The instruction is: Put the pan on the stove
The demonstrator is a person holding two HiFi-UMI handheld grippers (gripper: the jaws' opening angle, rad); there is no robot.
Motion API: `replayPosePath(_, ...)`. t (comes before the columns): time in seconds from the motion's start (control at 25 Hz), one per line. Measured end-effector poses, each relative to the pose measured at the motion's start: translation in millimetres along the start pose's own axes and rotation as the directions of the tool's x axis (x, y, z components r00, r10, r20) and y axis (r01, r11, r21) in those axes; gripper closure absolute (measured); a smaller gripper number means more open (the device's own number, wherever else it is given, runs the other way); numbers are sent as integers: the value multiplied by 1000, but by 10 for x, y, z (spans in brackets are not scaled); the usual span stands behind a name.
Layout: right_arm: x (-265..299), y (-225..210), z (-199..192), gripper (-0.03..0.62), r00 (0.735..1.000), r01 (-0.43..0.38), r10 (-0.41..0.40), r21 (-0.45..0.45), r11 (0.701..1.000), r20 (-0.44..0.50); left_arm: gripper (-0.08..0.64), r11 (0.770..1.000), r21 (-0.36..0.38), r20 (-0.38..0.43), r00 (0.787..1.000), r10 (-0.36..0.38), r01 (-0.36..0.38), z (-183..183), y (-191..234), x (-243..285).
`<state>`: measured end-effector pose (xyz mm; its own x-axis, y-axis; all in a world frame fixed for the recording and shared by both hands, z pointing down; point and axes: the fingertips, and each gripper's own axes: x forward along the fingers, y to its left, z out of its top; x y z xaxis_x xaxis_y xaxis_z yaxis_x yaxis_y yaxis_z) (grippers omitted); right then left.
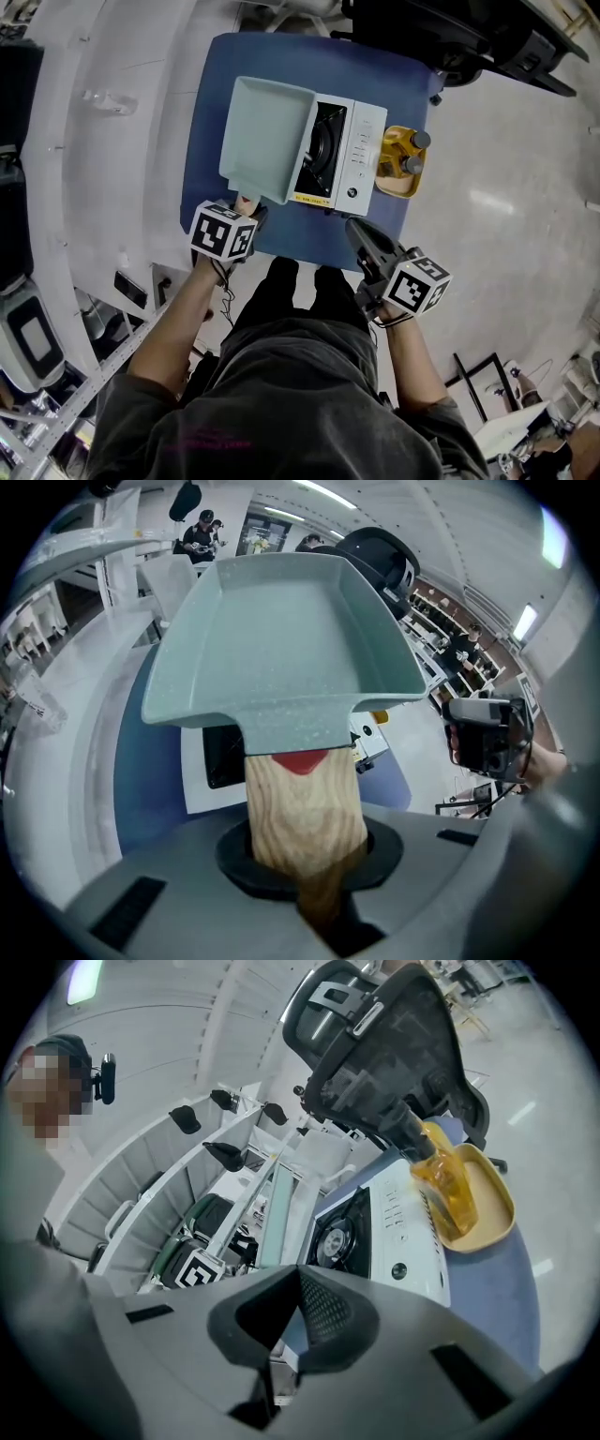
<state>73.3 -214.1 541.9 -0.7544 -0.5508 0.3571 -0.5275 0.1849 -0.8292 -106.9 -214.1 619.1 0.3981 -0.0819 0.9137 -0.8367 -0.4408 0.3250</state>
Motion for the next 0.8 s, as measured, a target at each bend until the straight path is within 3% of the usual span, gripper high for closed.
replayPosePath(0.44, -30, -123, -124, 589, 1000, 7, -6, 29, 1000, -11, 503, 996, 28, -130, 988, 86, -83, -120, 155, 240)
replayPosePath(0.8, -147, -247, -83, 589, 1000, 20, -20, 46, 999, 3, 503, 990, 50, -189, 972, 137, -130, -163, 195, 353)
